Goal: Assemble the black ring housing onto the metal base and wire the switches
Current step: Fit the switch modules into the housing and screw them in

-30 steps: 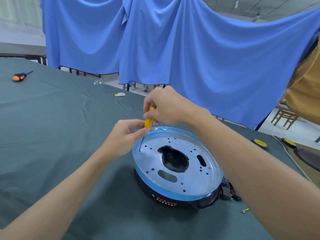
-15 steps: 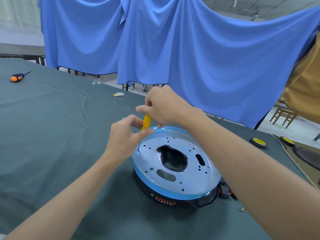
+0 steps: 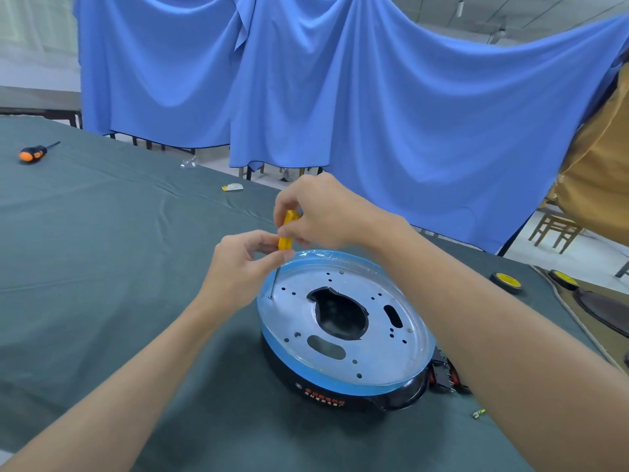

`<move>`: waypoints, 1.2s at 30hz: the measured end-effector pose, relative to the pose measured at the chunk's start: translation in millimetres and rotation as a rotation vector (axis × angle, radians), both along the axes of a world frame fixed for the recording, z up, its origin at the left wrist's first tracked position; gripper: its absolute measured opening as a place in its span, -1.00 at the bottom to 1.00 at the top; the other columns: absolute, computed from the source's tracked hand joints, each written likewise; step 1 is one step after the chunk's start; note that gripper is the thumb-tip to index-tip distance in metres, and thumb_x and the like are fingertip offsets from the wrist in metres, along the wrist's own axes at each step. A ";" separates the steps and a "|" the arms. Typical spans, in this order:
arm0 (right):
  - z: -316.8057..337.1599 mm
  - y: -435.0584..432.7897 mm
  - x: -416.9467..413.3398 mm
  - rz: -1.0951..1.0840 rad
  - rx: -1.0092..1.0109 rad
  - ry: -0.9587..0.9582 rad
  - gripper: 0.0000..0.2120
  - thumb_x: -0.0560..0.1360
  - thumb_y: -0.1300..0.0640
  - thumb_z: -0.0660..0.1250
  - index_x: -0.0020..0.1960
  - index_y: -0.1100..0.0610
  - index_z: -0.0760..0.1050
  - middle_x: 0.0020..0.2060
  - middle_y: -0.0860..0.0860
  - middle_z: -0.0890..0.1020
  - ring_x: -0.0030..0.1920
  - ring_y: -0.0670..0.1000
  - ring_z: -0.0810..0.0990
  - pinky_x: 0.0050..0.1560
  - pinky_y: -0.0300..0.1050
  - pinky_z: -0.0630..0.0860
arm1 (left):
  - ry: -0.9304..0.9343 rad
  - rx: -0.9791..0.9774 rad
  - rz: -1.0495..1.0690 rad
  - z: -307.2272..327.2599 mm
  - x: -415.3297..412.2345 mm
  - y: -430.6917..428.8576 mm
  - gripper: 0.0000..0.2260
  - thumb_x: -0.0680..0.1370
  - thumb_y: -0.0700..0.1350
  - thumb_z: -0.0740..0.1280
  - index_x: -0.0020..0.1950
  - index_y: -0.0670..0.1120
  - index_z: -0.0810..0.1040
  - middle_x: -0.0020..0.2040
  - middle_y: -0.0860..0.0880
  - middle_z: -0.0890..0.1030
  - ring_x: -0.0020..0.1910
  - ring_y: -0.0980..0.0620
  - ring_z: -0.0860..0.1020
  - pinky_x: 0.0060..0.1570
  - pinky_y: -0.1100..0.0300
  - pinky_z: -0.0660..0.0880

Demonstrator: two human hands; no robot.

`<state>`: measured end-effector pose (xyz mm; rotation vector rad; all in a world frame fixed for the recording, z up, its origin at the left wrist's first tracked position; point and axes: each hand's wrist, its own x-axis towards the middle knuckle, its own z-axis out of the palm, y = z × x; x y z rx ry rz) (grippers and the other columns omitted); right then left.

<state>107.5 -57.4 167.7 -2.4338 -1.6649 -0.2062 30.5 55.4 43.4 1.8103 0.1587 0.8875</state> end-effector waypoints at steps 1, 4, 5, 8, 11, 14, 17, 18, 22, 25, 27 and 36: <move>0.6 -1.2 -0.5 0.003 0.011 0.023 -0.95 0.47 0.12 0.41 -0.16 0.08 0.59 -0.36 -0.11 0.47 -0.27 -0.16 0.40 -0.12 -0.03 0.56 | 0.010 -0.009 -0.037 0.0 -1.4 0.3 -0.78 0.46 -0.15 0.51 -0.19 0.22 0.70 -0.20 0.11 0.71 -0.19 0.18 0.64 -0.04 0.09 0.57; 0.3 -1.9 -0.1 -0.056 0.033 0.042 -0.78 0.51 0.07 0.38 -0.24 0.18 0.54 -0.46 0.01 0.52 -0.38 -0.04 0.55 -0.16 -0.02 0.61 | 0.030 0.005 0.021 -2.7 0.7 -2.2 -0.83 0.41 -0.10 0.57 -0.16 0.16 0.67 -0.20 0.17 0.70 -0.18 0.25 0.63 -0.10 0.36 0.46; -0.2 -0.6 0.0 -0.076 0.022 0.031 -0.70 0.53 0.04 0.34 -0.28 0.20 0.49 -0.48 0.05 0.51 -0.38 0.02 0.56 -0.17 -0.02 0.60 | 0.034 0.018 0.078 -3.4 1.8 -3.2 -0.81 0.36 -0.07 0.60 -0.18 0.11 0.63 -0.21 0.19 0.69 -0.19 0.29 0.61 -0.16 0.46 0.40; -1.5 2.1 0.7 -0.136 -0.029 -0.023 -0.59 0.58 -0.08 0.24 -0.33 0.14 0.31 -0.43 0.10 0.48 -0.29 0.07 0.51 -0.13 0.00 0.57 | 0.038 0.043 0.151 -3.3 3.4 -5.9 -0.80 0.33 -0.06 0.61 -0.26 0.00 0.59 -0.27 0.19 0.66 -0.25 0.28 0.57 -0.19 0.43 0.41; 2.4 -2.6 -1.0 -0.086 -0.058 -0.005 -0.68 0.54 -0.07 0.32 -0.24 0.16 0.47 -0.39 -0.03 0.47 -0.17 0.04 0.45 -0.10 -0.03 0.52 | 0.050 0.081 0.114 -0.1 0.8 -5.0 -0.85 0.40 -0.11 0.56 -0.27 0.01 0.61 -0.31 0.17 0.66 -0.25 0.27 0.57 -0.12 0.17 0.47; 5.4 -7.2 -3.2 -0.011 -0.054 0.030 -0.93 0.49 0.13 0.38 -0.15 0.10 0.60 -0.36 -0.11 0.50 -0.20 -0.06 0.43 0.02 0.00 0.56 | 0.074 0.093 0.057 -0.4 -3.3 -1.3 -0.93 0.47 -0.14 0.50 -0.18 0.00 0.66 -0.21 0.09 0.70 -0.17 0.15 0.61 -0.03 -0.03 0.51; 3.7 -3.9 -4.4 -0.045 -0.042 0.045 -0.75 0.53 0.07 0.34 -0.23 0.21 0.59 -0.43 0.06 0.63 -0.32 -0.07 0.50 -0.05 -0.01 0.59 | 0.052 0.085 0.037 -2.3 -3.2 -3.1 -0.94 0.45 -0.09 0.52 -0.13 0.03 0.68 -0.20 0.11 0.70 -0.15 0.14 0.63 -0.04 0.24 0.47; 2.6 -1.7 -5.4 -0.052 -0.051 0.035 -0.68 0.56 0.03 0.31 -0.25 0.24 0.57 -0.43 0.11 0.65 -0.34 -0.05 0.51 -0.07 -0.01 0.59 | 0.037 0.071 0.061 -2.6 -2.2 -4.5 -0.91 0.42 -0.07 0.55 -0.16 0.03 0.67 -0.21 0.12 0.69 -0.18 0.17 0.62 -0.10 0.40 0.41; 1.1 4.0 -7.0 -0.070 -0.079 -0.053 -0.60 0.60 -0.06 0.23 -0.31 0.17 0.43 -0.38 0.10 0.66 -0.29 -0.08 0.42 -0.15 -0.10 0.55 | 0.040 0.022 0.123 -1.1 1.5 -8.0 -0.85 0.38 -0.08 0.58 -0.26 0.01 0.63 -0.28 0.08 0.68 -0.25 0.19 0.61 -0.16 0.32 0.45; 8.9 0.3 -5.5 -0.018 -0.090 -0.032 -0.83 0.53 0.01 0.35 -0.10 0.11 0.57 -0.24 -0.05 0.60 -0.16 -0.06 0.50 -0.05 -0.11 0.51 | 0.062 0.035 0.038 0.6 -0.7 -4.1 -0.90 0.46 -0.14 0.52 -0.19 0.05 0.67 -0.24 0.06 0.70 -0.24 0.17 0.60 -0.08 0.11 0.50; 10.6 -2.2 -5.6 0.022 -0.088 -0.027 -0.94 0.51 0.14 0.36 -0.11 0.10 0.60 -0.36 -0.13 0.56 -0.25 -0.13 0.49 -0.04 -0.12 0.53 | 0.095 0.074 -0.023 0.8 -3.5 -2.5 -0.90 0.51 -0.13 0.47 -0.10 0.09 0.69 -0.18 0.06 0.71 -0.28 0.19 0.56 -0.15 0.14 0.49; 5.0 1.4 -5.4 -0.051 -0.088 -0.067 -0.73 0.57 -0.02 0.28 -0.23 0.11 0.49 -0.35 -0.07 0.47 -0.24 -0.03 0.43 -0.22 -0.12 0.45 | 0.045 0.090 0.062 -0.2 -2.7 -4.1 -0.93 0.47 -0.15 0.51 -0.17 0.00 0.67 -0.20 0.07 0.70 -0.19 0.22 0.60 -0.07 0.34 0.44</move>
